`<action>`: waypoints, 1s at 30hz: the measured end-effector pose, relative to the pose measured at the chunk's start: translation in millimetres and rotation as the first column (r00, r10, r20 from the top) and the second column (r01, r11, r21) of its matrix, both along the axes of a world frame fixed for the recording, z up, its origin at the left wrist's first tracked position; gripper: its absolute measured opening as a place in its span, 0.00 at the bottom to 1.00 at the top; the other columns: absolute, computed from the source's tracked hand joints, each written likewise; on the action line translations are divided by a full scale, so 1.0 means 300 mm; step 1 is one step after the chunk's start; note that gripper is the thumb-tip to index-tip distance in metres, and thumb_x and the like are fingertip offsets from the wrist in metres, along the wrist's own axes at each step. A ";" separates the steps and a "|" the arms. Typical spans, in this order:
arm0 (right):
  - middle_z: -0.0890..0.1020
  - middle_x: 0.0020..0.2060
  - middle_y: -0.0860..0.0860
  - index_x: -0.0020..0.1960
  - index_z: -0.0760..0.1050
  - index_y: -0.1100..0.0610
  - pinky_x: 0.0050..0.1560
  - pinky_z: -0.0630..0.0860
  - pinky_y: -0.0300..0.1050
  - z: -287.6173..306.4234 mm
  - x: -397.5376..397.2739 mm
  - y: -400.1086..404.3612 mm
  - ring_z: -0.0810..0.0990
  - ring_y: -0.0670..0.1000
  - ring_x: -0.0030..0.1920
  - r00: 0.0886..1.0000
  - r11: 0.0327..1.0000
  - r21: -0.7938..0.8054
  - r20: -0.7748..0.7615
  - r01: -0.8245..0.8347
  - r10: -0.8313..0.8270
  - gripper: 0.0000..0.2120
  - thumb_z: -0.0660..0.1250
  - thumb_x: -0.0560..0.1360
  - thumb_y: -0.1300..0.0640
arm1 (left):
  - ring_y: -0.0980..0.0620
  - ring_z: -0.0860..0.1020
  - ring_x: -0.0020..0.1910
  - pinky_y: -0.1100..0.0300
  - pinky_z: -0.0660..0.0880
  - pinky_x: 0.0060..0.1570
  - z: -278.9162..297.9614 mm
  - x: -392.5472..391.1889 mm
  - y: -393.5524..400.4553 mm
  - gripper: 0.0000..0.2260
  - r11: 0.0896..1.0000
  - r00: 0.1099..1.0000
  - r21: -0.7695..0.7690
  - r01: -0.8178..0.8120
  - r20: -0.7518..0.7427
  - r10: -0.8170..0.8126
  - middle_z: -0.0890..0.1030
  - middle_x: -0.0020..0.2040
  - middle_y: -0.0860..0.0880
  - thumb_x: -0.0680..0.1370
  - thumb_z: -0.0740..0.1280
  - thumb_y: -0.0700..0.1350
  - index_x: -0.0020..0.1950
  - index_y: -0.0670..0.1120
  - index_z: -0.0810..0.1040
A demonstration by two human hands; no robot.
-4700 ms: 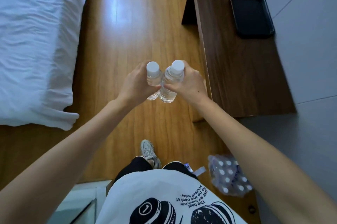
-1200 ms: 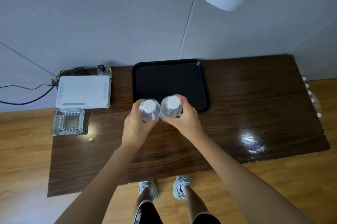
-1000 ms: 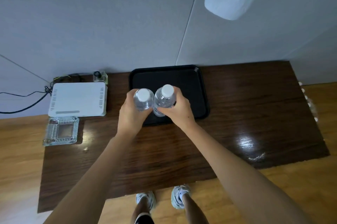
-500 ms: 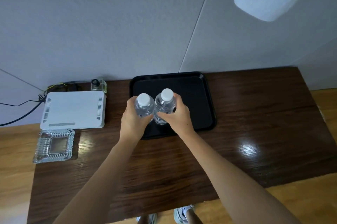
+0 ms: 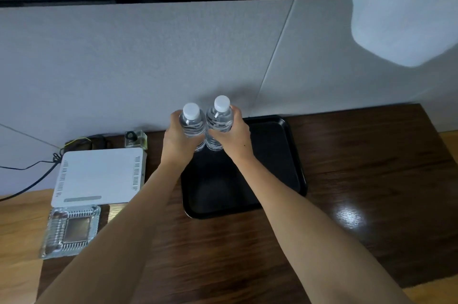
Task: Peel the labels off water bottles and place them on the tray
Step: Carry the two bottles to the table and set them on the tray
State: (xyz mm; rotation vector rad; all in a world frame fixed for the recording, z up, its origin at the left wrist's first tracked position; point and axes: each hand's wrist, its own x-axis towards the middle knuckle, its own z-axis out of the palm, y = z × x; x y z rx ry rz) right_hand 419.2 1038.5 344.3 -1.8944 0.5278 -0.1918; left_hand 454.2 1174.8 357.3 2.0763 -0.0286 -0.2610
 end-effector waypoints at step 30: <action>0.59 0.75 0.58 0.76 0.56 0.57 0.74 0.53 0.55 0.424 -0.422 -0.029 0.54 0.56 0.75 0.917 0.744 -0.545 -0.316 -0.386 0.243 0.39 0.67 0.73 0.40 | 0.37 0.63 0.71 0.45 0.60 0.70 0.360 -0.324 0.106 0.30 0.708 0.862 0.606 0.363 0.070 -0.503 0.66 0.72 0.37 0.75 0.68 0.48 0.73 0.41 0.62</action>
